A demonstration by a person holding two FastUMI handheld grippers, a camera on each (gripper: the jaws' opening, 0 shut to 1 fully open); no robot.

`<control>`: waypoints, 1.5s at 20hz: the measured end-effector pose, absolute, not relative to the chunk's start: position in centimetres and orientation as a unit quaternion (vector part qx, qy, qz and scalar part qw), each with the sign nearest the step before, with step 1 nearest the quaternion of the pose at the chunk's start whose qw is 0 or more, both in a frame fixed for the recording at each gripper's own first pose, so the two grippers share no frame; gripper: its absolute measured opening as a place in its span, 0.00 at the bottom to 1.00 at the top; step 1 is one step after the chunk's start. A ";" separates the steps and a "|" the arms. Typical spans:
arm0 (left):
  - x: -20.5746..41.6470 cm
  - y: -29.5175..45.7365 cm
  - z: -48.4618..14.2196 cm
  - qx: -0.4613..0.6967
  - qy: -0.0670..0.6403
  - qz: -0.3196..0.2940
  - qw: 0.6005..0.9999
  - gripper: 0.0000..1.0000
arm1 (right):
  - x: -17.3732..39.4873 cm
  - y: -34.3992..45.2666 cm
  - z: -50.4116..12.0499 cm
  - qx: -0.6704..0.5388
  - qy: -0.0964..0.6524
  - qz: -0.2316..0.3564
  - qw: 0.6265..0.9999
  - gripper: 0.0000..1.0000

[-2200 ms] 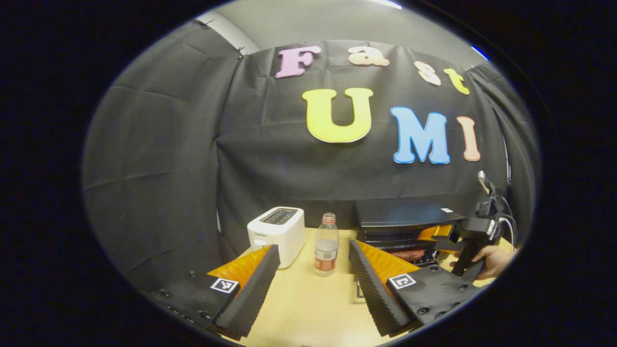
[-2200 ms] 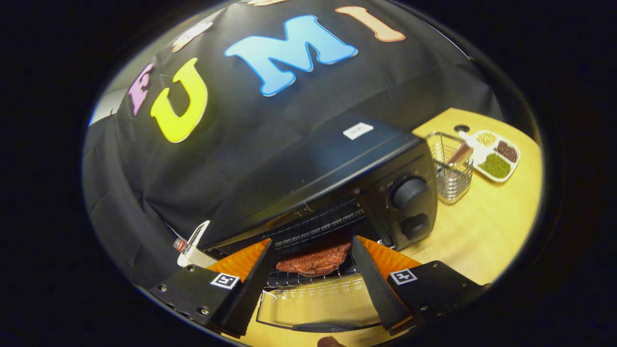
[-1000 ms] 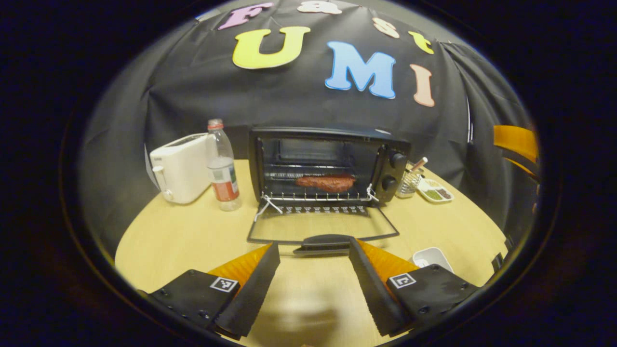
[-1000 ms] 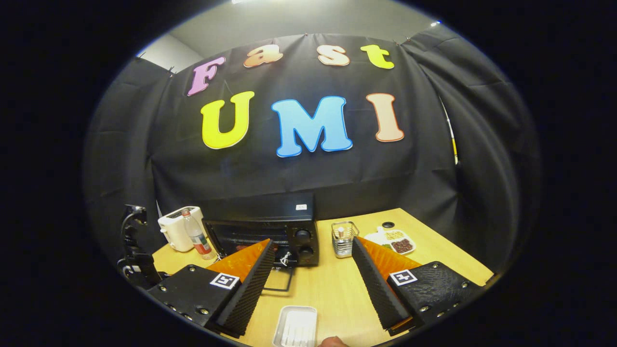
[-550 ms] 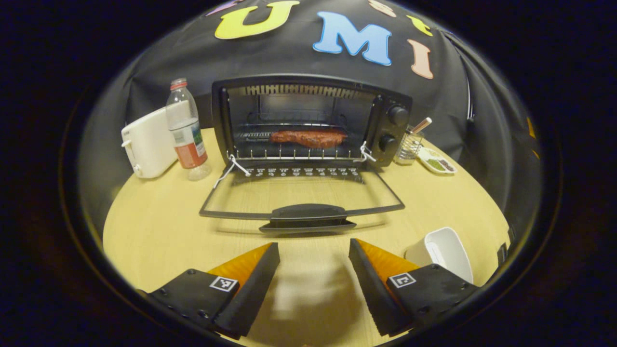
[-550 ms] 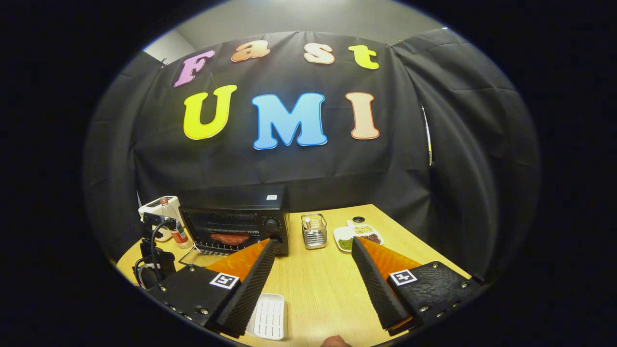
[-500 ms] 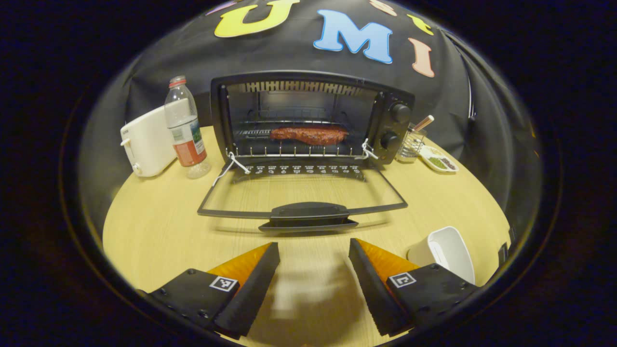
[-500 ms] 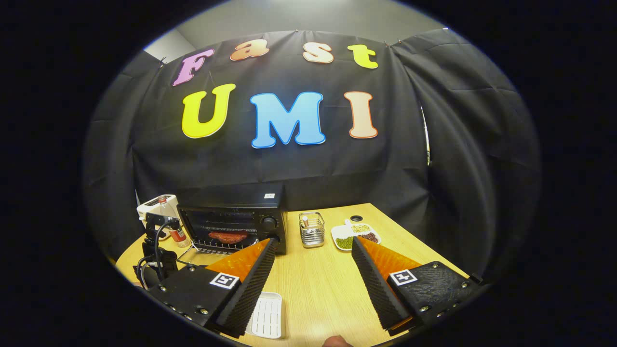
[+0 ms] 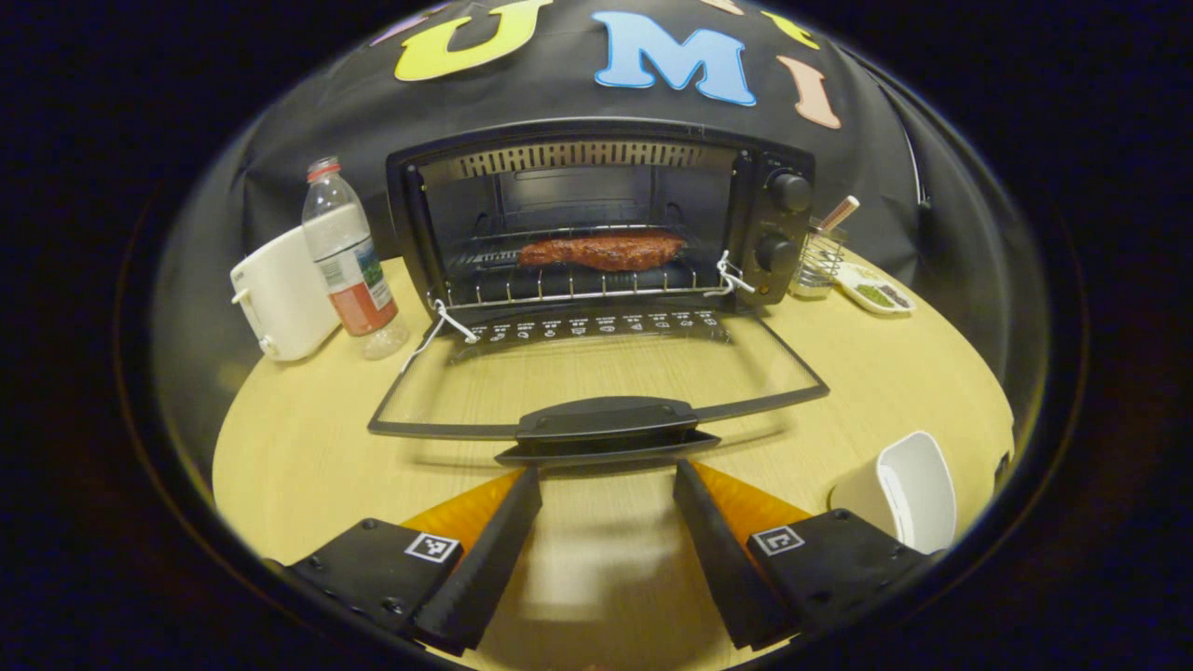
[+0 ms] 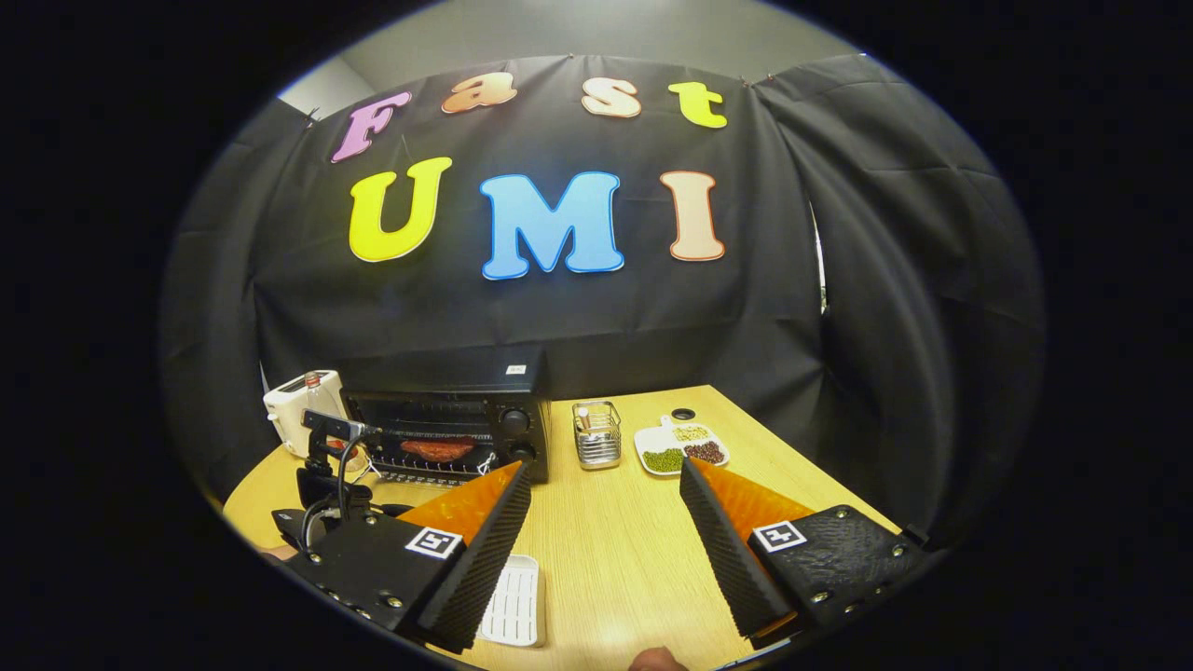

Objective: Open the electric oven with the left hand, put the food in, and close the electric oven.

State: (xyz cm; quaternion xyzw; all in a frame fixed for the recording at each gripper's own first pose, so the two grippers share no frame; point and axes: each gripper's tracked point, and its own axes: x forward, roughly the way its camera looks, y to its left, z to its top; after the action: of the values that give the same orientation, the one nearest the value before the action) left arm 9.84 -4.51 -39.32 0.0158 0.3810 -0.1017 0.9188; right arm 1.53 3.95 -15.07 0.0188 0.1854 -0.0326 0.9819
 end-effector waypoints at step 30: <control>14.5 -3.8 -27.8 0.012 0.214 -0.090 0.973 1.00 | -0.1 4.2 -16.6 0.023 0.206 -0.006 0.978 0.98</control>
State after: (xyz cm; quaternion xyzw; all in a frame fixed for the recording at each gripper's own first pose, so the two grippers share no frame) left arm 14.52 -3.82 -27.85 0.0124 0.2137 -0.0896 0.9727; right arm -0.12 4.15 -16.59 0.0227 0.2062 -0.0062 0.9782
